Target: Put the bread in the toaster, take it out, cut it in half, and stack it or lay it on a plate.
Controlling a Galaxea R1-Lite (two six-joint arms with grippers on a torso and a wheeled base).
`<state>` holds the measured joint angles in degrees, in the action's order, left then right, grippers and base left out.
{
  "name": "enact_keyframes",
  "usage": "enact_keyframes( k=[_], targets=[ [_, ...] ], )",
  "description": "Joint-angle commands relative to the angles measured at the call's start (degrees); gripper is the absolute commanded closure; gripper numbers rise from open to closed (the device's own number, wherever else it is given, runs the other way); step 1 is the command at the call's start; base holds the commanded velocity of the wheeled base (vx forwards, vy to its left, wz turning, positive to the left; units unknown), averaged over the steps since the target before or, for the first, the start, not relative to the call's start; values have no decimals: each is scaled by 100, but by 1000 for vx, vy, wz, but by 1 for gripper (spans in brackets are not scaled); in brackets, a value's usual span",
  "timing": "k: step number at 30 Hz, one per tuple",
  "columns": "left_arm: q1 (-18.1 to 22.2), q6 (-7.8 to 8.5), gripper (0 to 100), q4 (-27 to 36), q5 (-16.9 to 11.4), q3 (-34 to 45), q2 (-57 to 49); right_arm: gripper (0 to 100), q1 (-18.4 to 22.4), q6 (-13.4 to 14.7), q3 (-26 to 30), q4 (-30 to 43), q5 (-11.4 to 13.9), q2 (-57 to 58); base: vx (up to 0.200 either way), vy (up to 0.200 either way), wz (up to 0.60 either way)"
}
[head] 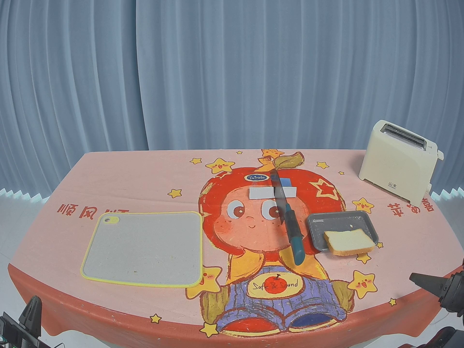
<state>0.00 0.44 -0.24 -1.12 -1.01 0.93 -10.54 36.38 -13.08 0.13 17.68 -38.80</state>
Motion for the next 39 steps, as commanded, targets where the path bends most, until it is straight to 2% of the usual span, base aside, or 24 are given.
enact_keyframes(
  k=[1,5,8,15,21,28,30,37,39],
  targets=[
    [0,0,100,-2,-2,101,-93,0,-150,106,-19,-101,17,-277,0,0,0],
    [0,0,100,-2,-2,101,-93,0,-299,361,-72,-339,17,-541,0,0,0],
    [0,0,100,-2,-2,101,-93,0,-387,440,-98,-479,17,-787,0,0,0],
    [0,0,100,-2,-2,101,-93,0,-545,458,-107,-576,25,-1226,0,0,0],
    [0,0,100,-2,-2,101,-93,0,-554,493,-107,-1051,17,-1525,0,0,0],
    [0,0,100,-2,-2,101,-93,0,-589,555,-151,-1138,25,-1859,0,0,0],
    [0,0,100,-2,-2,101,-93,0,-607,801,-221,-1147,34,-1991,0,0,0],
    [0,0,100,-2,-2,101,-93,0,-835,1100,-265,-1147,43,-2088,0,0,0],
    [0,0,100,-2,-2,101,-93,0,-879,1258,-327,-1174,43,-2193,0,0,0]
  ],
)
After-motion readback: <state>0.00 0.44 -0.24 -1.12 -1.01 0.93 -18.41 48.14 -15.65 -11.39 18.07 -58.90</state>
